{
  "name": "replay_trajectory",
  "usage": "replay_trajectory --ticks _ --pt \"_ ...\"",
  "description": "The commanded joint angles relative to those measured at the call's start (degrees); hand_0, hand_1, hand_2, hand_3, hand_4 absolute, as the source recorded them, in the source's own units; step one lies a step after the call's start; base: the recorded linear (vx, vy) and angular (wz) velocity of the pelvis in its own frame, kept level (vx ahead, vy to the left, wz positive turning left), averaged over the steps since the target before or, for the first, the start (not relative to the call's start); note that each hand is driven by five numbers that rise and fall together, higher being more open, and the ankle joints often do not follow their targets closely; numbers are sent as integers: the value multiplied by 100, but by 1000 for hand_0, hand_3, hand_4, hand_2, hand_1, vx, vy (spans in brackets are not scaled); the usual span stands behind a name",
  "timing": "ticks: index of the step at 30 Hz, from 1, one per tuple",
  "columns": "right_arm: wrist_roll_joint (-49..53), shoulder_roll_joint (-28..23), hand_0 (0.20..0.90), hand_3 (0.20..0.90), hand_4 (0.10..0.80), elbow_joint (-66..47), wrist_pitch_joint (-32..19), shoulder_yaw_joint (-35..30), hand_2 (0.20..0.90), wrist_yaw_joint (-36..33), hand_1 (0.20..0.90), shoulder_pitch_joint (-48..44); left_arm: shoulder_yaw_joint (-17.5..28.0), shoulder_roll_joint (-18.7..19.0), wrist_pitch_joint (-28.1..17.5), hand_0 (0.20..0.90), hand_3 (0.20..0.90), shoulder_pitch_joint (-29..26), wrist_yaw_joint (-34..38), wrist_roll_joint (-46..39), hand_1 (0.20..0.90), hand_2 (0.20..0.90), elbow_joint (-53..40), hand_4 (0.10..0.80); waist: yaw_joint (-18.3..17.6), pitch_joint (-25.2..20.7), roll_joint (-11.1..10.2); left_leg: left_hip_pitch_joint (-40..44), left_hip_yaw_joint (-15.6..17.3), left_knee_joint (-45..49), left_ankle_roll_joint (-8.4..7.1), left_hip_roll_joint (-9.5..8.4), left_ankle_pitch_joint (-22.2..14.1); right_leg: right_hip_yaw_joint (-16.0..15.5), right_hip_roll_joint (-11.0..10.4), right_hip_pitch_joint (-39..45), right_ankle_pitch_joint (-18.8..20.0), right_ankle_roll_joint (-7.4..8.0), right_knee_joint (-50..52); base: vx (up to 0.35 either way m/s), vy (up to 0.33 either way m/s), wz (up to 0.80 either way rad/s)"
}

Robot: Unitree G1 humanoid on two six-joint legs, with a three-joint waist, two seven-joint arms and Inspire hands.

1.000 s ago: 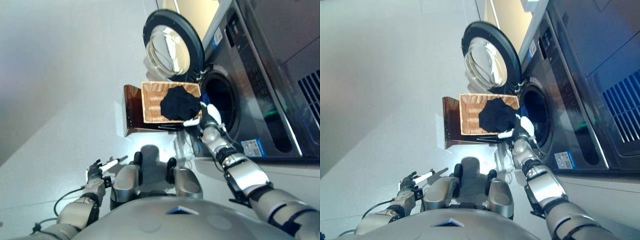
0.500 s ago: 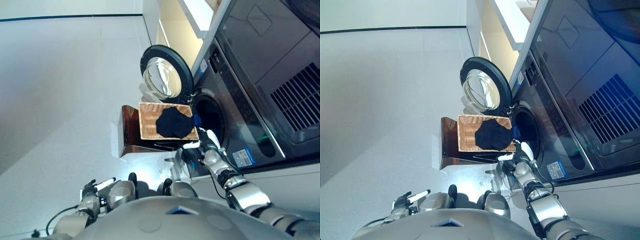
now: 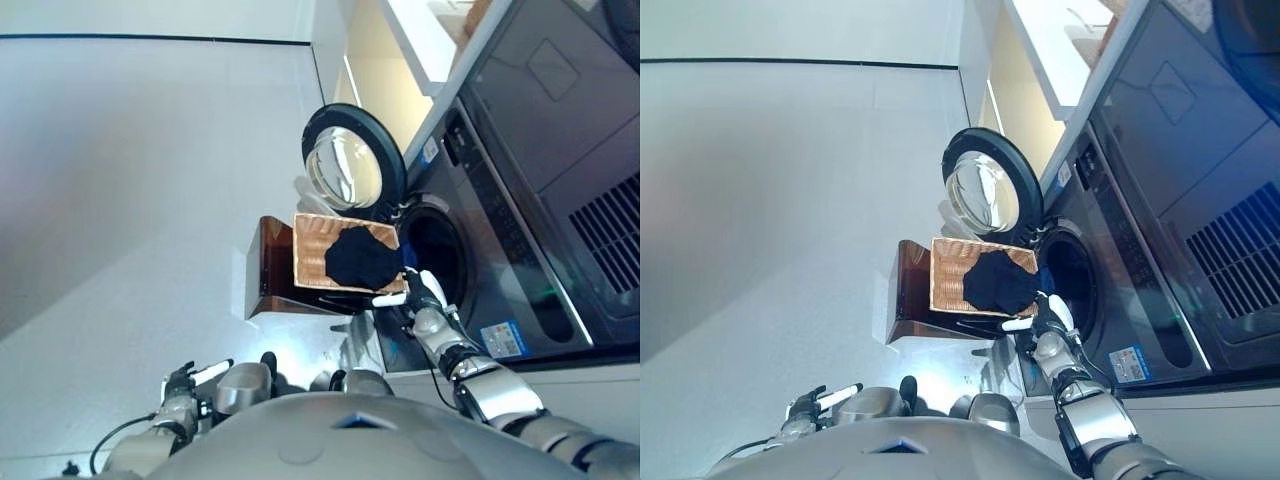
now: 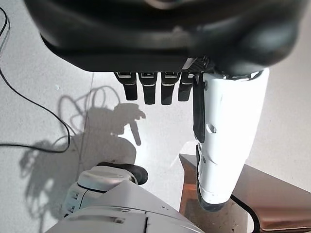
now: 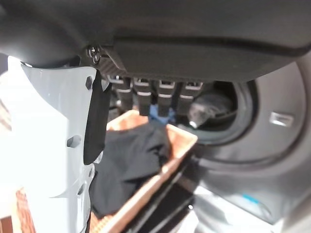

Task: Pick up the clothes and place them into the washing machine

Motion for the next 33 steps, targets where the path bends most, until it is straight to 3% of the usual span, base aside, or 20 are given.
replay_trajectory --ticks 1,4,9,12,17,19,25,29,31,33 --pt "208 -252 900 900 800 -438 -351 -196 900 -234 900 -310 26 412 -90 900 900 -36 -11 221 900 900 -155 800 -79 168 -43 -56 -197 472 -120 -4 -410 623 138 -598 1157 32 505 100 99 15" --pt "238 -304 900 900 800 -478 -365 -273 900 -182 900 -159 -9 472 -65 900 900 -102 -38 351 900 900 -123 800 -264 191 -75 182 -346 351 -160 -74 -473 563 361 -899 974 -47 72 150 45 15" --pt "229 -397 900 900 800 -430 -312 -430 900 -164 900 -31 86 483 -75 900 900 -141 26 231 900 900 -58 800 -412 280 -225 385 -564 444 -298 -243 -727 661 236 -787 1279 133 -1601 164 -69 37" --pt "202 -389 900 900 800 -473 -288 -466 900 -157 900 -7 143 497 -32 900 900 -118 76 157 900 900 138 800 -411 256 -311 487 -562 490 -340 -244 -842 606 206 -716 1435 186 -1879 155 -116 13" --pt "47 -312 900 900 800 -543 -264 -318 900 -148 900 -51 277 461 93 900 900 -75 167 98 900 900 438 800 -331 65 -424 600 -431 462 -411 -112 -996 327 341 -472 1185 105 -2012 149 -193 10" --pt "-61 -329 900 900 800 -646 -242 -185 900 -133 900 -167 313 442 123 900 900 -70 198 38 900 900 491 800 -313 1 -425 555 -359 491 -483 51 -1047 313 441 -445 1078 63 -2081 119 -250 -8" --pt "-69 -373 900 900 800 -804 -258 -89 900 -171 900 -306 144 204 103 900 900 -59 268 -70 900 900 458 800 -331 -165 -303 461 -350 572 -723 435 -943 205 698 -286 845 -74 -2236 108 -231 -5" --pt "-105 -410 900 900 800 -860 -257 -10 900 -192 900 -338 43 117 107 900 900 -113 263 -137 900 900 412 800 -366 -138 -191 316 -470 965 -801 633 -850 277 941 -238 633 -265 -2132 75 -210 6" --pt "-116 -428 900 900 800 -867 -258 17 900 -180 900 -298 72 104 102 900 900 -129 257 -182 900 900 389 800 -372 -120 -194 145 -521 1483 -825 690 -691 332 1042 -156 541 -379 -2107 55 -193 1" --pt "-154 -479 900 900 800 -918 -243 -13 900 -156 900 -211 107 71 104 900 900 -130 231 -228 900 900 346 800 -388 -33 -228 -330 -446 3363 -861 626 -417 347 1063 -4 527 -573 -2083 27 -188 9"
